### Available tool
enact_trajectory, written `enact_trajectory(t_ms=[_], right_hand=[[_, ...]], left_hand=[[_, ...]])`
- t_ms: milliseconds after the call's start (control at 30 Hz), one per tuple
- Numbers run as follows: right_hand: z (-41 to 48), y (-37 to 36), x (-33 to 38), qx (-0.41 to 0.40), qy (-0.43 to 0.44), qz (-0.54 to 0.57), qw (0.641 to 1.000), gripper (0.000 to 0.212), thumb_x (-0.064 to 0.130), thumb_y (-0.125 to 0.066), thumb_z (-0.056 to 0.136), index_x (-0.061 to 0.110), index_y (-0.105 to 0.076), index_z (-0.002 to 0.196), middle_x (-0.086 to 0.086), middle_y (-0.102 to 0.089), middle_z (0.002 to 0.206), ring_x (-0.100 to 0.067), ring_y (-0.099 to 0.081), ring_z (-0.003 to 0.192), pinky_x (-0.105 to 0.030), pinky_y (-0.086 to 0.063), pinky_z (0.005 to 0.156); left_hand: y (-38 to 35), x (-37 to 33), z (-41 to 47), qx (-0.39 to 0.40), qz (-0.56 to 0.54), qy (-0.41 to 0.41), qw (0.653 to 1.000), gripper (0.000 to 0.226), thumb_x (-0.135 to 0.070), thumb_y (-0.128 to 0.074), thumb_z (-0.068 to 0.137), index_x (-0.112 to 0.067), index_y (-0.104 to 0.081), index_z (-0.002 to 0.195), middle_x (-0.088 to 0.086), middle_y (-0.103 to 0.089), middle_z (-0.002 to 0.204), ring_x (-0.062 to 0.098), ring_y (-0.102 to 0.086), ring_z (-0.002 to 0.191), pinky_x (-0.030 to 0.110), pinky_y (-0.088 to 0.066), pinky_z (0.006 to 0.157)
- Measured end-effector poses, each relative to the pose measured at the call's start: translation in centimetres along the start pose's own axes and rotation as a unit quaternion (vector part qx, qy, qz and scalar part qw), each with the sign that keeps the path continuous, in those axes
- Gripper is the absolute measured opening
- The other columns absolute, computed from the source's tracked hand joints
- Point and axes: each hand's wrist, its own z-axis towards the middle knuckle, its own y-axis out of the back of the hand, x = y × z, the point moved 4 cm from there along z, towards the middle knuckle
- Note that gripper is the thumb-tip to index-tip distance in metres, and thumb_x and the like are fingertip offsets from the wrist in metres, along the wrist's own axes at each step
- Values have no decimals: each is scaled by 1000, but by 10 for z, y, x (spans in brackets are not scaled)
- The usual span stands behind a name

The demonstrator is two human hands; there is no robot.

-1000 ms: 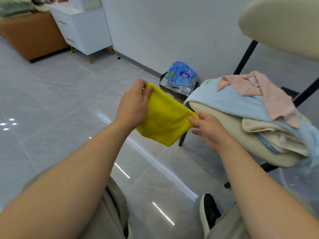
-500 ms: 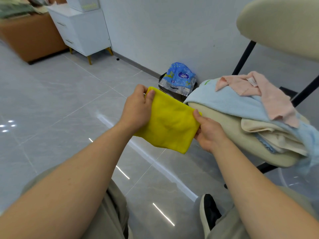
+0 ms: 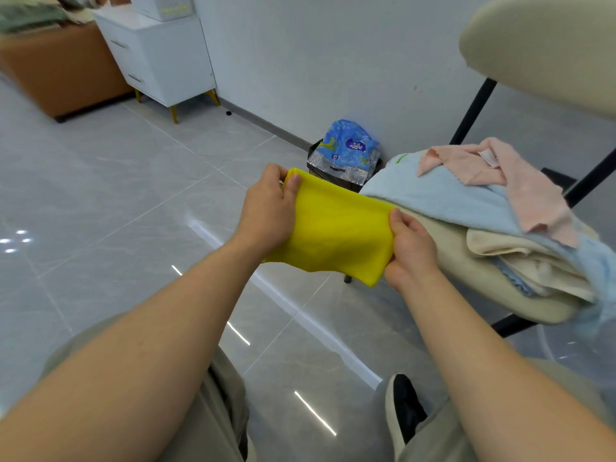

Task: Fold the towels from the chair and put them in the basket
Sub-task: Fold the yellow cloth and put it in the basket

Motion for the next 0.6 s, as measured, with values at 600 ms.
enact_trajectory(t_ms=[600], right_hand=[[-8,-4,7,21,171,-311,935,27,40,-51,103,17,-58,117,-3,-65,118,-21,-60,104,-36,-49,92]], left_hand=[[-13,29,-5,157,-135,210,956,40,-41,-62,96,-7,-64,118,15,-66,120,33,-62,108,53,-50,100]])
